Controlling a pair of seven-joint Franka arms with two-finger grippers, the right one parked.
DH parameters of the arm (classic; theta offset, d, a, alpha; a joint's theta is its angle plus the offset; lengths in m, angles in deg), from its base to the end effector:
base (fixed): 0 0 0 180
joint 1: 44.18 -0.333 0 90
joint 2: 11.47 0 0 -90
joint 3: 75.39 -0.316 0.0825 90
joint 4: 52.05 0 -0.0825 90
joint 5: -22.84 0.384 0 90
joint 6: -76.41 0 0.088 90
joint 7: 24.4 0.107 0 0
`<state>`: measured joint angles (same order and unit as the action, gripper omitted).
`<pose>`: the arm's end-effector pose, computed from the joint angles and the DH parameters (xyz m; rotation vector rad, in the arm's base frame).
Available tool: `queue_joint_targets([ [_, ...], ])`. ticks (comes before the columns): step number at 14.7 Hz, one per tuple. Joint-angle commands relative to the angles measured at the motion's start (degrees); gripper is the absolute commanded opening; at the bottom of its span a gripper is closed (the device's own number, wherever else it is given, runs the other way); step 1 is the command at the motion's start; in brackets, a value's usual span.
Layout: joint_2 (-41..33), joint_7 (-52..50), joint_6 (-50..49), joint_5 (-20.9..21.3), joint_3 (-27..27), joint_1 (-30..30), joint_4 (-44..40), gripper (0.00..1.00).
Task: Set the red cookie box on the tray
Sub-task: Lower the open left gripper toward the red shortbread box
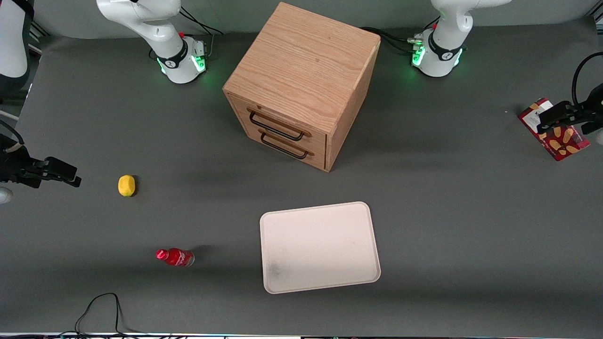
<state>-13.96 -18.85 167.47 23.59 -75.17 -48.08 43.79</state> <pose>0.5393 0.0360 0.6018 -3.1305 0.0519 0.0640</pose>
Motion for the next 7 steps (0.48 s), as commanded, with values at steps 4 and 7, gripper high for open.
queue_joint_targets([
  [4, -0.2, -0.9, -0.5, 1.2, -1.5, -0.1, -0.1, 1.0],
  [7, 0.5, -0.3, 0.1, 3.0, -9.8, -0.2, 2.4, 1.0],
])
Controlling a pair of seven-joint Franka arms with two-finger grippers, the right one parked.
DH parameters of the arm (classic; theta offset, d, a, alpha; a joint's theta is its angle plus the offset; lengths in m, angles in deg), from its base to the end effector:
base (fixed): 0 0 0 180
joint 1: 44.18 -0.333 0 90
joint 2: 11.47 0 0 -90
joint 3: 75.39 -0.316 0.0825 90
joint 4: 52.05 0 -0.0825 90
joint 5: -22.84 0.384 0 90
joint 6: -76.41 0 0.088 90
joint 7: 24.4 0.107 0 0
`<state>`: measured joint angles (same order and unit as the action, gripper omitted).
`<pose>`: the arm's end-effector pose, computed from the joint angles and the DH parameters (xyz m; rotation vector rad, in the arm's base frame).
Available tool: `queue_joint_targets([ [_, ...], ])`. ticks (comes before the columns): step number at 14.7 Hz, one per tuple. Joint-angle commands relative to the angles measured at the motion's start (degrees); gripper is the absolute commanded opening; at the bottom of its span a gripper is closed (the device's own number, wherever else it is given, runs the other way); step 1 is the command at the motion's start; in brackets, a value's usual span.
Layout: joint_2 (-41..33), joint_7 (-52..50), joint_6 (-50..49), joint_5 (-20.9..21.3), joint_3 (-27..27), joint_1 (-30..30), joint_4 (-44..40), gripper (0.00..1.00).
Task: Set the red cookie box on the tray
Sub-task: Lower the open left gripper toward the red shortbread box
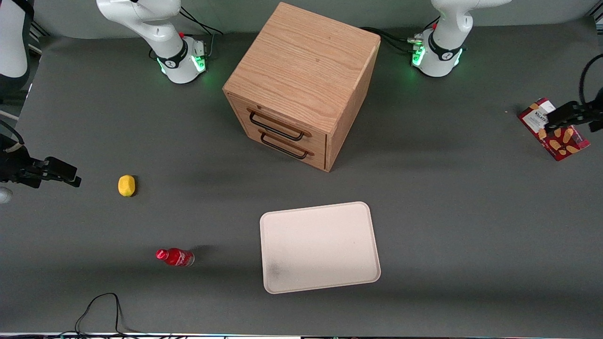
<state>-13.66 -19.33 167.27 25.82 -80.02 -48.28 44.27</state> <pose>0.5339 0.0883 0.5948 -3.0970 -0.0952 0.0971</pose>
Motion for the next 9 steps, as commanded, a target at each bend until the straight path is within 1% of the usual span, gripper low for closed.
queue_joint_targets([
  [1, 0.3, -0.6, 0.3, 0.8, -7.8, -0.2, 3.2, 1.0],
  [2, 0.7, -0.7, 1.6, 1.3, -10.6, -0.7, 4.5, 1.0],
  [4, 1.4, -1.2, 7.4, 4.3, -15.9, -0.9, 8.2, 1.0],
  [6, 1.6, -4.4, 13.8, 4.6, -20.8, -1.2, 14.7, 1.0],
  [9, 3.7, -3.9, 31.4, 4.6, -27.2, -2.0, 27.0, 1.0],
])
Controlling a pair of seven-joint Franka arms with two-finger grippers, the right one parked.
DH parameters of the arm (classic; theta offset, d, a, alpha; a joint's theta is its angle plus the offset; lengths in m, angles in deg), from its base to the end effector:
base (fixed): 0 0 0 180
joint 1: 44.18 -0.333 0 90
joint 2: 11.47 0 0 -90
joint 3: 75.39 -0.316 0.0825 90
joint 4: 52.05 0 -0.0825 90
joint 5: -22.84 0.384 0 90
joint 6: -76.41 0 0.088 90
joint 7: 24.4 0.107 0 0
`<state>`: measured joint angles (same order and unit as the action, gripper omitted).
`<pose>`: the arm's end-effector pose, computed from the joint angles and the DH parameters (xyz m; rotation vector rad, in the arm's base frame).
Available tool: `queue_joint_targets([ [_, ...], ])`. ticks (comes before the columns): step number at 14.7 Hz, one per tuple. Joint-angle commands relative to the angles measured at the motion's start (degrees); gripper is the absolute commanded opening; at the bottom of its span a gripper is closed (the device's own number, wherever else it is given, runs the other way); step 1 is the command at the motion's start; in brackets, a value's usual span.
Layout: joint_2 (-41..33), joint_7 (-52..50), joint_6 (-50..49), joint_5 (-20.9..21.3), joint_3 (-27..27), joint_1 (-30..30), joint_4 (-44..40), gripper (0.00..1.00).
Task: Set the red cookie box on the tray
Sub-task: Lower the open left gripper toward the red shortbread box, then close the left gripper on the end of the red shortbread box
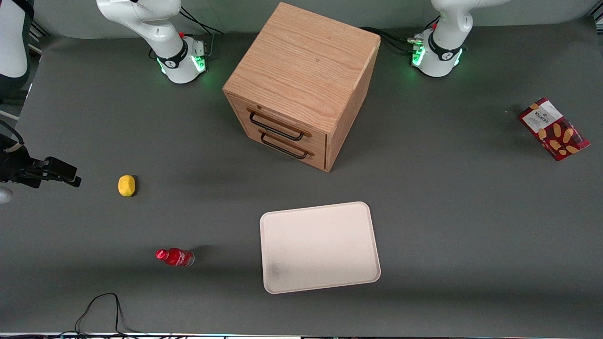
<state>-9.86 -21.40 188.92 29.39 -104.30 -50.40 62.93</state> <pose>0.4478 0.3223 0.4379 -2.9486 -0.7744 0.1567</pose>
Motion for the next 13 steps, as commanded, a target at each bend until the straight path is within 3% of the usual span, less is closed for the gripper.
queue_joint_targets([
  [1, 0.6, -1.9, 13.7, 0.9, -4.0, -0.1, 11.4, 1.0],
  [9, 11.6, -1.7, 27.3, -3.7, -5.5, -1.0, 18.4, 0.99],
  [13, 14.7, 0.3, 27.8, -6.0, -5.5, -2.1, 18.4, 0.97],
])
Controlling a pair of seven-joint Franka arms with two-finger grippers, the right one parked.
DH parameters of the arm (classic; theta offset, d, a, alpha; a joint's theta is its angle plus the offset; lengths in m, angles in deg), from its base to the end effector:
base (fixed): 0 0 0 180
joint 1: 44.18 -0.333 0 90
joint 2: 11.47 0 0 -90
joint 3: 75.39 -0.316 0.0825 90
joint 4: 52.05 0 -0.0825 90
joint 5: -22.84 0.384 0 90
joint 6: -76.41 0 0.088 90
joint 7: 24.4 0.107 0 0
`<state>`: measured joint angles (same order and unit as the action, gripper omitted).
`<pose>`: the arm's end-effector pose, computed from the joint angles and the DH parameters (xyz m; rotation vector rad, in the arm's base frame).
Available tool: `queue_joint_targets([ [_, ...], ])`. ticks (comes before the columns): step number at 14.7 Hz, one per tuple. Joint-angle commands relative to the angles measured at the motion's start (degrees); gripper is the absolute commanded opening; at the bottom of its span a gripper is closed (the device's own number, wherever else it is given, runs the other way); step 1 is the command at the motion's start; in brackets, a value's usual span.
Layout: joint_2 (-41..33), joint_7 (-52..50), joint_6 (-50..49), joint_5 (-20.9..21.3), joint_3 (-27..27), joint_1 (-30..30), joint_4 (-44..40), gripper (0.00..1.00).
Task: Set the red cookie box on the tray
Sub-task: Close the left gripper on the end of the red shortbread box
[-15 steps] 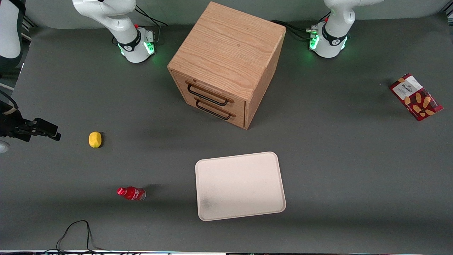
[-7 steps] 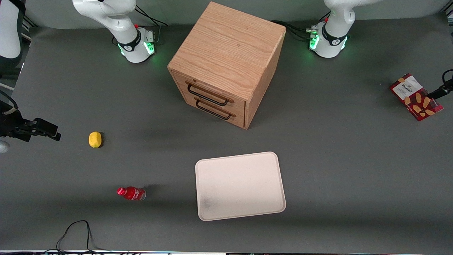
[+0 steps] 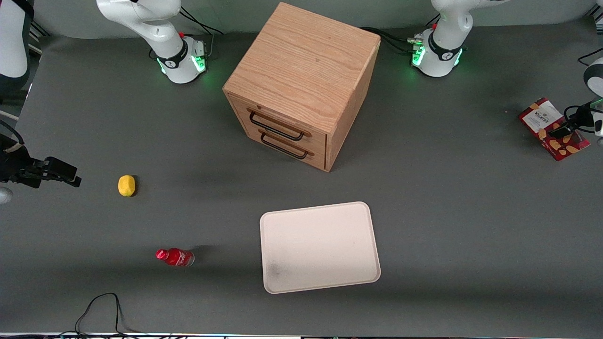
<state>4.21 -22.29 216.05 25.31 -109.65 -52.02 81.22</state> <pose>0.3728 0.3458 0.2330 -2.8481 -0.9674 0.2666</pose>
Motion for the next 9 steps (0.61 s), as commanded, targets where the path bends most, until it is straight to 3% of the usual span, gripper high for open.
queue_joint_targets([
  [1, 1.4, 3.0, 0.5, -3.9, -0.1, -0.5, 0.1, 0.8],
  [3, 1.7, 6.7, -0.7, -7.4, -0.1, -0.5, 0.1, 0.07],
  [4, 1.7, 6.9, -1.8, -8.2, -0.1, -0.5, 0.1, 0.0],
  [9, 1.6, 7.8, -5.5, -7.4, 0.2, 0.5, -2.0, 0.0],
])
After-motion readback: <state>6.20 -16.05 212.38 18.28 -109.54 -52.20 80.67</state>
